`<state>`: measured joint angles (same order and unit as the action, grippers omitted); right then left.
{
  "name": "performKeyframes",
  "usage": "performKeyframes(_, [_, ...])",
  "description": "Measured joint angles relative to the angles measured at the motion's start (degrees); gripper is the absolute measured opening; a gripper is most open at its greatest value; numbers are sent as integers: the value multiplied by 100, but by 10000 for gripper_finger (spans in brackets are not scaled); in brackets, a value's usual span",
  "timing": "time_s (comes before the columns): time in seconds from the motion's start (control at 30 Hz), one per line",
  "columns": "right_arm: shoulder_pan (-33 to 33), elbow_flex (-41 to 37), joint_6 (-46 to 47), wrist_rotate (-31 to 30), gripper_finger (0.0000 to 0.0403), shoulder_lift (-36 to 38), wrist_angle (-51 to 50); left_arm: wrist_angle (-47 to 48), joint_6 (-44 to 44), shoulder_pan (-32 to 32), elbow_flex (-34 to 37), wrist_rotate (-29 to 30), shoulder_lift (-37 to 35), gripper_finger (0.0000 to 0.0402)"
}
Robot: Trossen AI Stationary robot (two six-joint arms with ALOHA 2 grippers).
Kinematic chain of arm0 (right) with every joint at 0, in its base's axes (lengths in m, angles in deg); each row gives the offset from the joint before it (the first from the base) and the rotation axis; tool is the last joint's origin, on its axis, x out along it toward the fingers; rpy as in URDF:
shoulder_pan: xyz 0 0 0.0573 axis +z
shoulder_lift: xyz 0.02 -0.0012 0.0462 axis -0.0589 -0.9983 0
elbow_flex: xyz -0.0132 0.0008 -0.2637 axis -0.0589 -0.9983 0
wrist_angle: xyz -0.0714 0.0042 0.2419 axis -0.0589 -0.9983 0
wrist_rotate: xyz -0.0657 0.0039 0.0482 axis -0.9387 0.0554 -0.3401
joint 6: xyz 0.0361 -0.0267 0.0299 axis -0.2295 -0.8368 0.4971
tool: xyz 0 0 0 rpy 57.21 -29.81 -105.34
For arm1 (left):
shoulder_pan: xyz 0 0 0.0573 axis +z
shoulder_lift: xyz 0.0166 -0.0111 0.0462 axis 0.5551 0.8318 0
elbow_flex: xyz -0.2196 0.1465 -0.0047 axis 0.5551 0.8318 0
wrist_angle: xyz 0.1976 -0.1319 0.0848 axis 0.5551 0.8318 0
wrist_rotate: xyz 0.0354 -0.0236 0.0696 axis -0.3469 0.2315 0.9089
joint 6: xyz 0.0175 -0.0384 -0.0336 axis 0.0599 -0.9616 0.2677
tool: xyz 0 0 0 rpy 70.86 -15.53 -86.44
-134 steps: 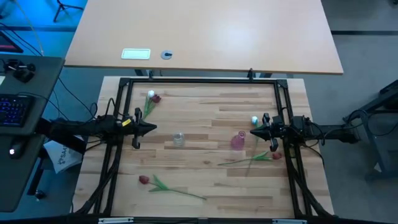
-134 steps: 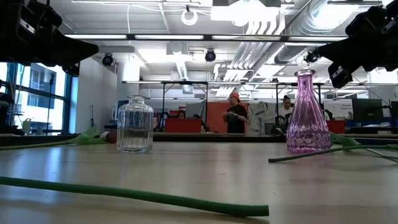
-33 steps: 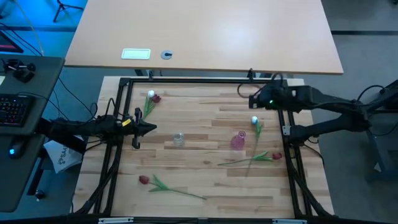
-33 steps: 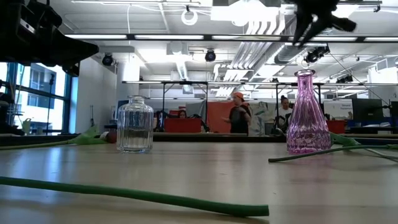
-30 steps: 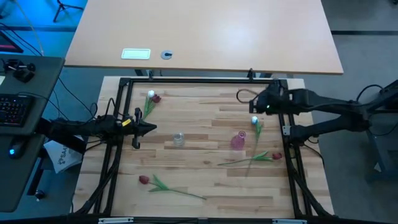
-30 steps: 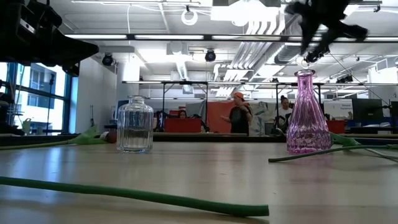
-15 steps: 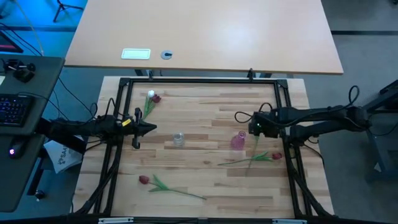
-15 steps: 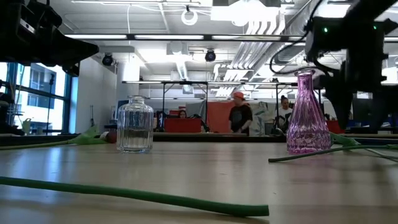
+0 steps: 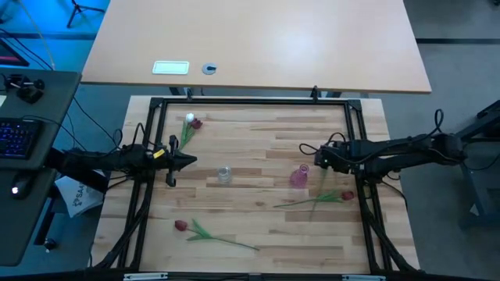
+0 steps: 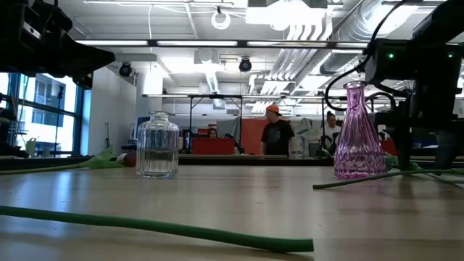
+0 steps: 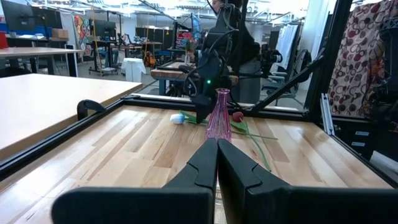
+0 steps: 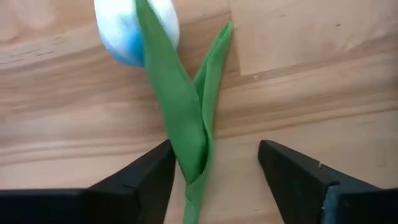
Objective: Sort flowers into vase by color
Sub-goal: Put the right white flower into the purple vase
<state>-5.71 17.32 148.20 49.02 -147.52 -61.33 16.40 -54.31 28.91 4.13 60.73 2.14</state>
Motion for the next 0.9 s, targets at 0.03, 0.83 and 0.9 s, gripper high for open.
performKeyframes(0.03, [2, -23, -4, -12, 216, 2, 11, 0, 0, 0, 0, 0, -1, 0])
performKeyframes(0.83, [-321, 3707, -4650, -2268, 5, 737, -1878, 0, 0, -1, -1, 0, -1, 0])
performKeyframes(0.9, [-330, 4166, -5168, -2309, 4, 682, -1886, 0, 0, 1, -1, 0, -1, 0])
